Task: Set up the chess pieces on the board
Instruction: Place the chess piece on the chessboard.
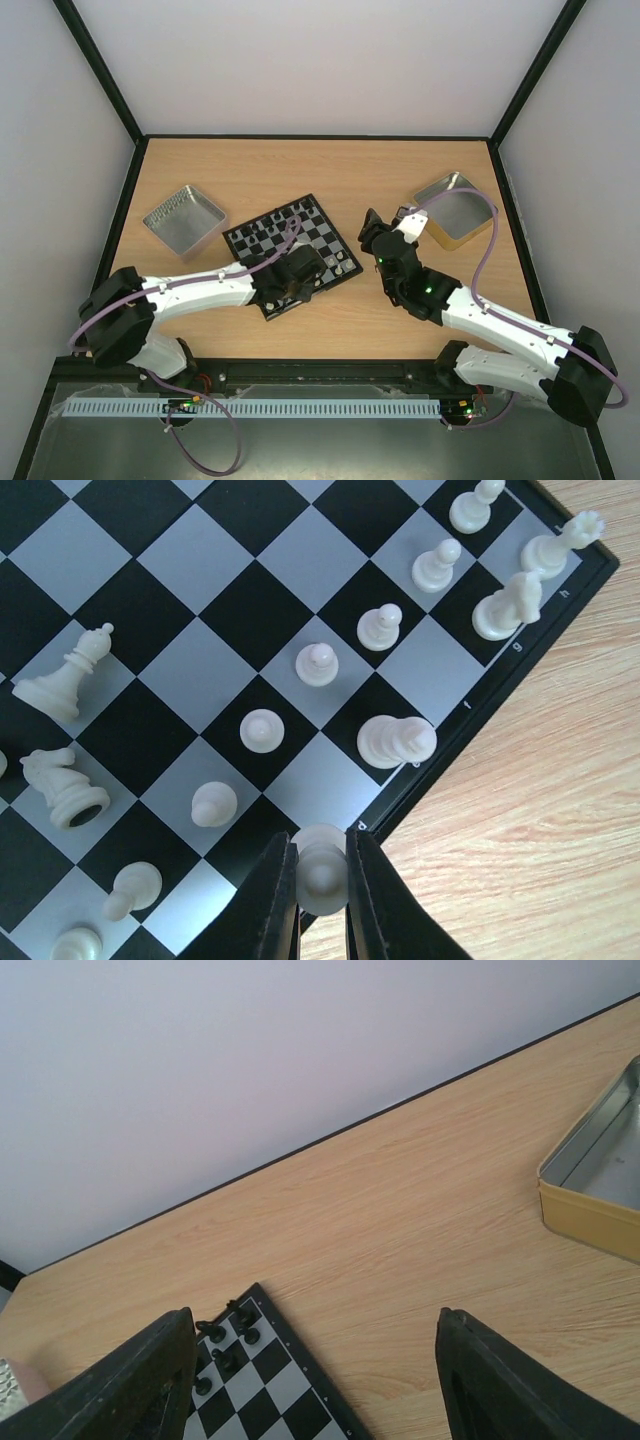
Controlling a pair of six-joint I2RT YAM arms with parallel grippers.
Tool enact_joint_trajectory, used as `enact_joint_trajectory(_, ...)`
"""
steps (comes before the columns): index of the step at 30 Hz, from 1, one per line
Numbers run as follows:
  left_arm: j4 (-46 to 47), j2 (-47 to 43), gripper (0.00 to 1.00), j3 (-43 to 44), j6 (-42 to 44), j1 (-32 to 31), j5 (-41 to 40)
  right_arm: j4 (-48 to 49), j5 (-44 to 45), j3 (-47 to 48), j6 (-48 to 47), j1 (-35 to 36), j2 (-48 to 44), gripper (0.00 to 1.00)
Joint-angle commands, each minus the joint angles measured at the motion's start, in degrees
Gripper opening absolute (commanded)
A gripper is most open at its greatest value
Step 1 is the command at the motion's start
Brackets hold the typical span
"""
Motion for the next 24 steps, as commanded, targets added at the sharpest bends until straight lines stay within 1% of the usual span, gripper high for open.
enact_joint_trajectory(1, 1.9, 1.7, 0.07, -0.4, -1.1, -0.5, -2.4, -0.7, 3.7, -0.7, 1.5, -0.1, 0.0, 0.65)
enact_joint_trajectory(12, 5.7, 4.9, 0.06, -2.6, -1.3, -0.6, -3.2, -0.5, 3.8, -0.7, 1.3, -0.1, 1.0, 0.67)
enact_joint_trajectory(24, 10.2, 5.3, 0.07, -4.8, -1.2, -0.5, -2.4, -0.4, 3.3, -0.5, 1.0, -0.1, 1.5, 0.68)
